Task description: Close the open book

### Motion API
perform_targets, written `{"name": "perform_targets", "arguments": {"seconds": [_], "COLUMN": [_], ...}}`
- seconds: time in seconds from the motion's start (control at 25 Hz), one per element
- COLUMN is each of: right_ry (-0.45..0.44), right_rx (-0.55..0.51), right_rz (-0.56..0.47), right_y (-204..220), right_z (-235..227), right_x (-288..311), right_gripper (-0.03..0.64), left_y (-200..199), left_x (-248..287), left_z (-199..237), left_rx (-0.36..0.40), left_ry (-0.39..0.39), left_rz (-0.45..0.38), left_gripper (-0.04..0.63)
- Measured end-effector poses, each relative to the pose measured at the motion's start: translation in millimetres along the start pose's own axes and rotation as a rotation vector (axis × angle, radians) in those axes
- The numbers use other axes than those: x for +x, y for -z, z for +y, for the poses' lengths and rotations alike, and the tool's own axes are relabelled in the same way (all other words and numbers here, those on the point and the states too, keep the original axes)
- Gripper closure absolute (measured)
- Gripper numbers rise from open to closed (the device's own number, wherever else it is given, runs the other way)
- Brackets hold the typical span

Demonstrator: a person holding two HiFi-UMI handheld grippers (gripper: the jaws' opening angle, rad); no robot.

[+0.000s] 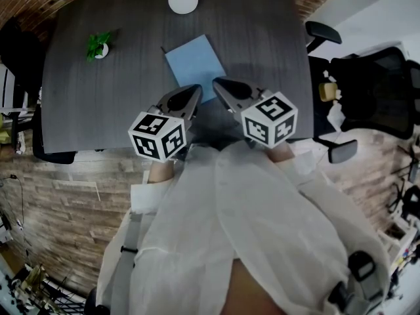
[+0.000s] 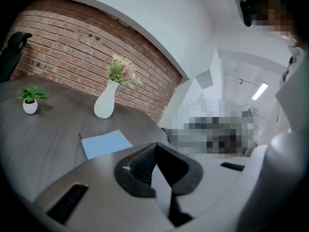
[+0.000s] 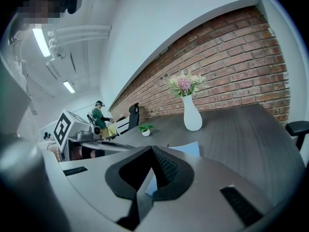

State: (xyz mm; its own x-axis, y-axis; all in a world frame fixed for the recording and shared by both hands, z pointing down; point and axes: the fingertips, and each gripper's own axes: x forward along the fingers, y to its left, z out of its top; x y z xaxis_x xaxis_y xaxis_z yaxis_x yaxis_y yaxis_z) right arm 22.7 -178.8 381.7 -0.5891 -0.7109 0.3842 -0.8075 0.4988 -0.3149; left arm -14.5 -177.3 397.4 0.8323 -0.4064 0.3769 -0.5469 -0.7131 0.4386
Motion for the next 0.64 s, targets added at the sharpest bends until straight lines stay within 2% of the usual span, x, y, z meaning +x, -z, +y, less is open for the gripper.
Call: {"name": "perform_targets", "arguments": {"seconds": [0.64], "right_ry": [-0.002], "right_rx": [0.004], "right_rz": [0.017], "right_y": [5.0], "right_z": [2.5], "right_x": [2.7], "right_gripper": [0.612], "left_y": [4.4], "left_x": [-2.3], "left_z": [3.0], "left_rx": [-0.005], "left_ry": [-0.003], "left_rz": [0.006], "left_gripper": [0.591]}}
